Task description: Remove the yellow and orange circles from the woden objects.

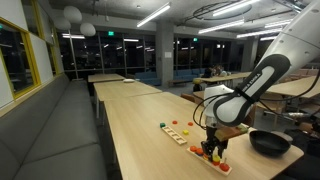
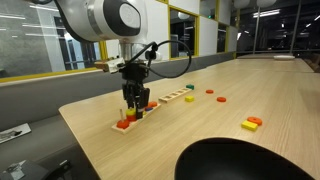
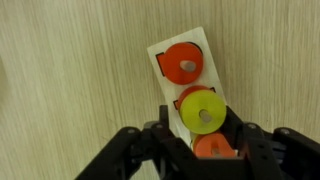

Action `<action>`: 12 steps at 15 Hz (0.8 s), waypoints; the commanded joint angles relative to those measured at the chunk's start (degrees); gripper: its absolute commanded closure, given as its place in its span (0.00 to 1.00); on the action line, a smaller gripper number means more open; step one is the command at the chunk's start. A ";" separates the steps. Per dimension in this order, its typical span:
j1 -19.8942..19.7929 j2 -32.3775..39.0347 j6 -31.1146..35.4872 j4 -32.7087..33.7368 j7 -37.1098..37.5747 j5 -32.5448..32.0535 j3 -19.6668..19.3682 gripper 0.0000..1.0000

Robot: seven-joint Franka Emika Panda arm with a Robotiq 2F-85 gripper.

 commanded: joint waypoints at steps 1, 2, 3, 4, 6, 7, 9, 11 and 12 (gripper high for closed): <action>1.04 -1.64 -1.57 0.62 -0.53 0.22 -0.94 0.72; 1.05 -1.80 -1.66 0.65 -0.56 0.24 -0.94 0.78; 1.05 -2.25 -2.01 0.70 -0.62 0.26 -0.95 0.76; 1.05 -2.51 -2.23 0.76 -0.59 0.23 -0.95 0.74; 1.03 -3.48 -3.20 1.12 -0.70 0.60 -1.01 0.74; 1.03 -3.98 -3.71 1.34 -0.87 0.92 -1.06 0.74; 0.95 -4.88 -4.92 1.81 -1.05 1.40 -1.18 0.74; 0.76 -5.75 -5.97 2.29 -0.91 1.38 -1.28 0.74; 0.65 -6.10 -6.53 2.56 -0.81 1.25 -1.34 0.74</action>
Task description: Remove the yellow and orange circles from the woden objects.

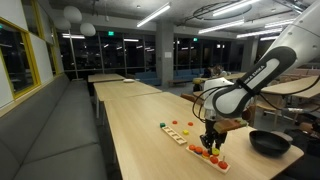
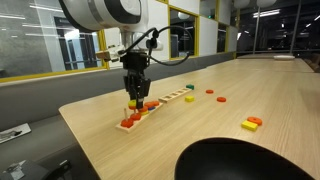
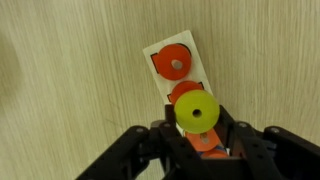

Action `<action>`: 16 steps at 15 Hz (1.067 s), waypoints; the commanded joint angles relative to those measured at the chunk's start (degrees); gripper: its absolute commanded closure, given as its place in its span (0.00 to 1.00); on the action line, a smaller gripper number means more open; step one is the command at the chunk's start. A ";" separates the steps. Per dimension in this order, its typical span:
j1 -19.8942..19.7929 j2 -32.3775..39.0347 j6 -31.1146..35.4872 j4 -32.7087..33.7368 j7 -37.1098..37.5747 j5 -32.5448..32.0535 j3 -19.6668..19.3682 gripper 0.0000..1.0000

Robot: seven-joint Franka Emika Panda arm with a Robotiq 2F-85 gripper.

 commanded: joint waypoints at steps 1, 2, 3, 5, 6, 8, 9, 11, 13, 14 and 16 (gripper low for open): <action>0.30 -2.90 -2.89 1.23 -0.62 0.63 -1.12 0.74; -0.05 -2.75 -2.85 1.56 -0.20 0.18 -1.30 0.74; -0.41 -2.43 -2.76 1.96 0.12 -0.25 -1.55 0.74; -1.65 -0.91 -2.15 2.93 1.05 -1.65 -2.45 0.74; -2.13 -0.45 -2.03 3.20 1.33 -2.09 -2.88 0.74; -3.45 0.98 -1.59 4.04 1.87 -3.23 -4.10 0.75; -4.08 1.81 -1.11 4.40 2.16 -3.88 -4.74 0.74; -4.99 3.64 -0.32 5.20 2.45 -4.52 -6.00 0.75; -5.56 5.81 1.08 5.71 2.95 -4.77 -7.17 0.75; -5.70 6.90 1.75 5.95 3.07 -4.72 -7.69 0.75; -5.68 9.17 2.56 6.55 3.25 -4.42 -8.75 0.75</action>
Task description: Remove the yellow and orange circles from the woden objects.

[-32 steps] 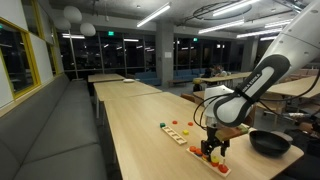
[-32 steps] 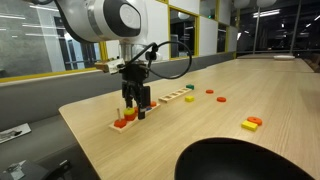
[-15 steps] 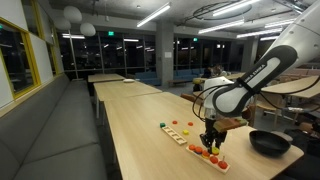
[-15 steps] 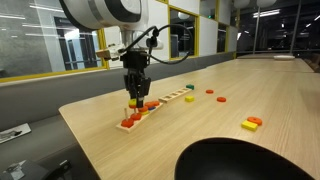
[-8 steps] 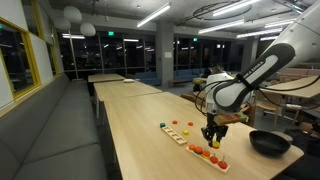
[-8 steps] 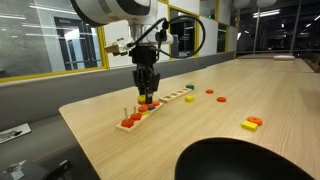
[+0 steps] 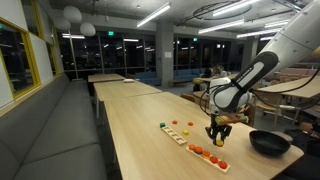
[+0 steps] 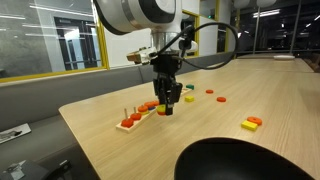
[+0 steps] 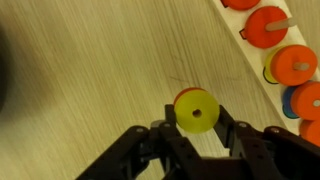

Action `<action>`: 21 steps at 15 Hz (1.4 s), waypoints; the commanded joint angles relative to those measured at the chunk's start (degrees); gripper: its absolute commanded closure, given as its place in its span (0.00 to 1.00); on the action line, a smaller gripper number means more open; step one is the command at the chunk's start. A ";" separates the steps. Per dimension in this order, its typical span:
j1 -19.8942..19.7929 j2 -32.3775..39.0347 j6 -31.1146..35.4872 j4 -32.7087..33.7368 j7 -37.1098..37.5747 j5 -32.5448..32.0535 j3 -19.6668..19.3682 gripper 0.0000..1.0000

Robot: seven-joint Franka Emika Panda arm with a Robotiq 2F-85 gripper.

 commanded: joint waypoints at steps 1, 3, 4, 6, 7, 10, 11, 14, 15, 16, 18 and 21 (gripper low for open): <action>-0.02 4.84 2.02 2.42 2.09 -0.94 -1.56 0.75; 0.20 6.97 2.63 3.18 2.09 -0.50 -2.51 0.75; 0.37 7.80 2.63 3.59 2.14 -0.21 -2.87 0.75; 0.55 9.46 2.66 4.53 2.11 0.36 -3.62 0.75; 0.60 9.69 2.51 5.10 2.00 0.75 -3.83 0.75; 0.71 9.96 1.80 5.86 2.32 1.38 -4.11 0.41; 0.72 9.96 1.63 6.10 2.23 1.68 -4.15 0.31; 0.80 9.83 0.97 7.27 2.08 2.55 -4.44 0.10; 0.85 9.70 0.70 7.81 2.11 2.81 -4.51 0.03; 0.90 9.41 0.30 8.33 2.15 3.06 -4.54 0.00; 1.09 8.10 -1.04 9.53 2.39 3.07 -4.48 0.00; 1.25 5.78 -4.08 11.50 2.24 2.69 -4.39 0.00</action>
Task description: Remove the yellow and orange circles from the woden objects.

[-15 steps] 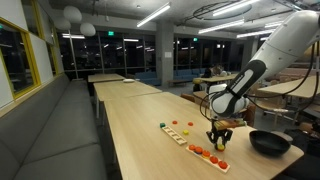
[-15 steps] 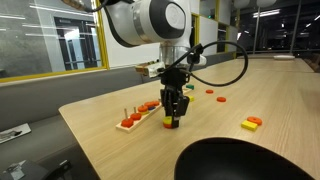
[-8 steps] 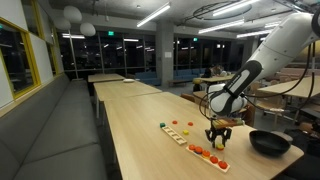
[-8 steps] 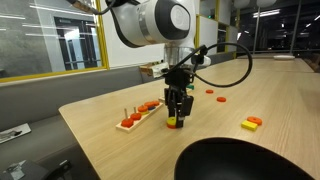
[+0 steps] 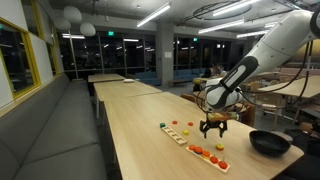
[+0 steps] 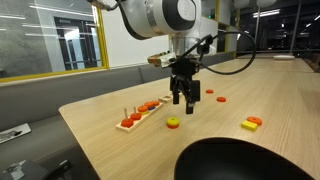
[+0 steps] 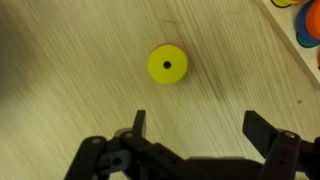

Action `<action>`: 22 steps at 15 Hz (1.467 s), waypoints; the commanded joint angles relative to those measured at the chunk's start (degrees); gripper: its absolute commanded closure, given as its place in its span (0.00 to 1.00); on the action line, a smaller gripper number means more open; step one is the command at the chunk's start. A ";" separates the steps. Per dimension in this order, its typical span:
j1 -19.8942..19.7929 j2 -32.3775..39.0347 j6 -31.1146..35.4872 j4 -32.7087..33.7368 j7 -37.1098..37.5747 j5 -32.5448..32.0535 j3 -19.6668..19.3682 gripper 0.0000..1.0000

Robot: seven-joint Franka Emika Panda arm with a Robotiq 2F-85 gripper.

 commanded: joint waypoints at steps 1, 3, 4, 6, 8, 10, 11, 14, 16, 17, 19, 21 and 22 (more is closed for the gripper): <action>0.80 -4.42 -6.26 2.77 -0.64 -0.27 -0.70 0.00; 0.44 -6.72 -10.42 3.91 -2.34 -1.12 -0.68 0.00; 0.20 -8.25 -13.02 4.33 -3.57 -1.72 -0.67 0.00; -0.21 -11.89 -18.64 4.72 -7.81 -2.60 -0.65 0.00; -0.46 -16.07 -24.10 4.33 -13.05 -3.33 -0.62 0.00; -0.51 -20.56 -28.60 3.27 -19.23 -3.00 -0.79 0.00; -0.46 -22.70 -30.51 2.73 -22.30 -2.51 -0.99 0.00; 0.20 -27.61 -35.94 2.15 -30.55 -1.38 -1.46 0.00; 0.81 -30.24 -39.53 1.87 -35.80 -0.61 -1.80 0.00; 0.93 -31.57 -40.69 1.41 -37.25 -0.52 -1.76 0.00; 0.95 -33.95 -42.53 0.65 -39.33 -0.45 -1.90 0.00; 0.87 -36.10 -43.26 -0.37 -40.48 -0.65 -2.07 0.00; 0.78 -37.11 -43.06 -0.98 -40.47 -0.78 -2.04 0.00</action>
